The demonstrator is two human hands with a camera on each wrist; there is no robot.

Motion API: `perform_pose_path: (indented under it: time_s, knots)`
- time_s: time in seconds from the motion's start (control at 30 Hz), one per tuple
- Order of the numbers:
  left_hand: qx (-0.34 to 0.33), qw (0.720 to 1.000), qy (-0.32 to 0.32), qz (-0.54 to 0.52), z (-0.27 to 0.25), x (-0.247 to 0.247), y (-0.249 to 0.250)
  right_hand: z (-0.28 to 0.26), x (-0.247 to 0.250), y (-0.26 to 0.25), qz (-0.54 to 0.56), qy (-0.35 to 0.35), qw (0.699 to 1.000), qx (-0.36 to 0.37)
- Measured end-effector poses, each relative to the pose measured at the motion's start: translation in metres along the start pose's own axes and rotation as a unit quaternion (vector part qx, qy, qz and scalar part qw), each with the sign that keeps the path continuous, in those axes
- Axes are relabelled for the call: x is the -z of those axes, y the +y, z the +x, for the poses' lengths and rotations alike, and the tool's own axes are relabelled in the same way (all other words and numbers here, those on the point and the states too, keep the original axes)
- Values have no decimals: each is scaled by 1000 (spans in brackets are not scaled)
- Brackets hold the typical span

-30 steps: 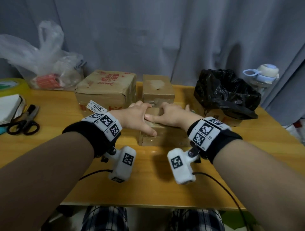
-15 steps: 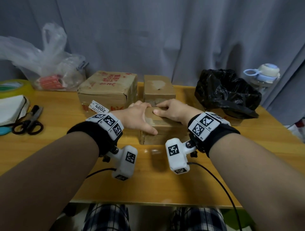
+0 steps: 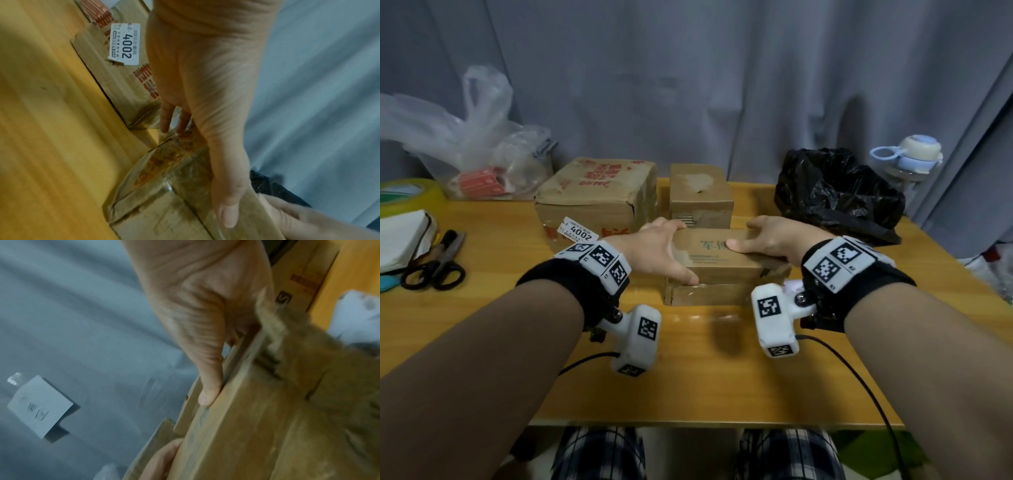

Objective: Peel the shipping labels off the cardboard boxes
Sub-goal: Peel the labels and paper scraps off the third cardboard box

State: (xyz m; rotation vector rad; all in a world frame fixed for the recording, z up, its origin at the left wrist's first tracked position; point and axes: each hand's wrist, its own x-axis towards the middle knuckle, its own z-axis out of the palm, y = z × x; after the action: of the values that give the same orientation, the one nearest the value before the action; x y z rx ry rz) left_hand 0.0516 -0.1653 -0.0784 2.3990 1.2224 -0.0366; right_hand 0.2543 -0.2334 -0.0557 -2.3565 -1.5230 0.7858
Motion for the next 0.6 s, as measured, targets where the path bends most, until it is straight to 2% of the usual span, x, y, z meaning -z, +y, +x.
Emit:
perform_pose_path:
  time_s: [0.13,0.23,0.3,0.4,0.47,0.6]
  knots:
    - [2,999,-29,21,0,4,3,-4,-1,19,124,-6,991,53]
    - [-17,990,-17,141,-1,2,18,-6,-9,16,138,16,987,76]
    - [-71,976,6,204,-1,-7,36,-6,-14,10,74,18,993,94]
    - [-118,971,4,207,3,-20,54,-5,-20,-6,-104,-4,992,76]
    - [-123,971,11,207,3,-21,54,-5,-21,-9,-129,-10,989,73]
    - [-138,967,39,212,-2,-20,51,-14,-20,10,-154,-35,973,169]
